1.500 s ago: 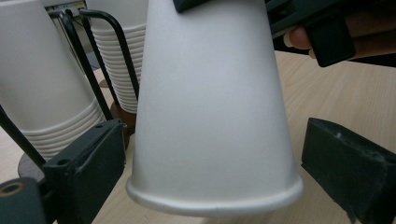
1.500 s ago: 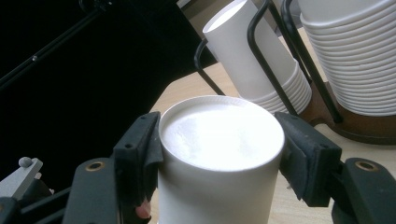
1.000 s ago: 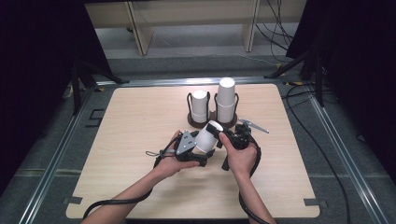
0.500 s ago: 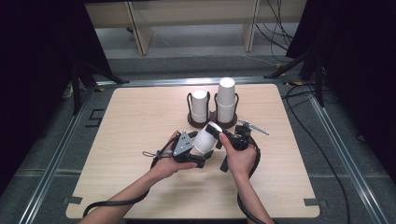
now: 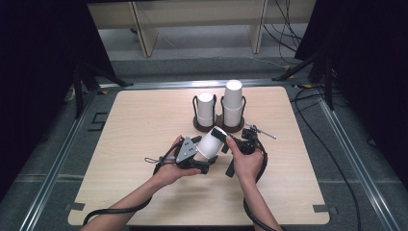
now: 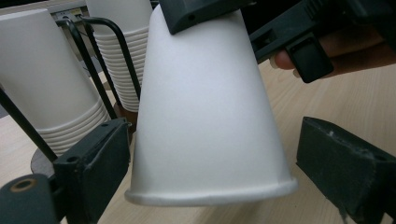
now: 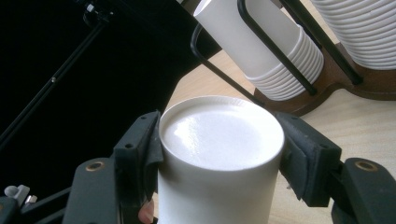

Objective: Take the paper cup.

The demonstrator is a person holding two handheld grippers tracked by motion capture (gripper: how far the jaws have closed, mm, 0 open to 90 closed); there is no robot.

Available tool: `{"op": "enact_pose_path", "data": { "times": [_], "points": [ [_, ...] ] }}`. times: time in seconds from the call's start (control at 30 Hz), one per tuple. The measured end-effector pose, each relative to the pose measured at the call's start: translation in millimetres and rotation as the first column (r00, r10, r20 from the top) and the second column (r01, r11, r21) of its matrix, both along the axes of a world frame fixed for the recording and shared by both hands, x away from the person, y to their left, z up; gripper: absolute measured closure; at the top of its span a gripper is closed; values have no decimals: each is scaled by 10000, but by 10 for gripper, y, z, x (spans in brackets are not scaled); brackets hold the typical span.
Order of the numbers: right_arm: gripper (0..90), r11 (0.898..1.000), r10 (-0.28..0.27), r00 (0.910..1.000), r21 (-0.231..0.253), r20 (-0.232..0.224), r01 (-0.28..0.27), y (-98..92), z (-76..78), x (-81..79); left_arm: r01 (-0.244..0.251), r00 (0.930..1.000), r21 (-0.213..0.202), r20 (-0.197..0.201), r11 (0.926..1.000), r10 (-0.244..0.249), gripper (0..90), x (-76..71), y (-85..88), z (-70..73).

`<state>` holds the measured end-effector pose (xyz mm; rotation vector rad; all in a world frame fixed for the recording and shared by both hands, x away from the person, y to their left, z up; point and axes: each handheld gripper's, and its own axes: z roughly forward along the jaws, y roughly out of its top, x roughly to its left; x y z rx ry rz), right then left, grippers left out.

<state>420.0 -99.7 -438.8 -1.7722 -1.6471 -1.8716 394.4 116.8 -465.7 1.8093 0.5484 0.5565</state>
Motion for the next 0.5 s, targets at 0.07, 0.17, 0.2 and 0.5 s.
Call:
{"op": "enact_pose_path", "data": {
  "times": [0.07, 0.17, 0.2, 0.5],
  "points": [
    [352, 9996, -105, 9999, -262, -53, 104, 5, -4, 6, -13, 10000, 83, -16, 10000, 13, 94, 6, 10, -5],
    [352, 9999, -63, 9998, -149, -208, 60, 17, -5, 9, -59, 10000, -11, -40, 10000, 59, 97, 16, 9, -8],
    [352, 9999, -68, 9997, -103, -231, 66, 17, -4, 10, -73, 10000, -17, -31, 10000, 73, 99, 18, 10, -9],
    [352, 9995, -135, 9989, 280, -449, 148, 5, 16, 2, -110, 9999, 32, 12, 9999, 110, 134, 19, 10, -25]
  ]
}}
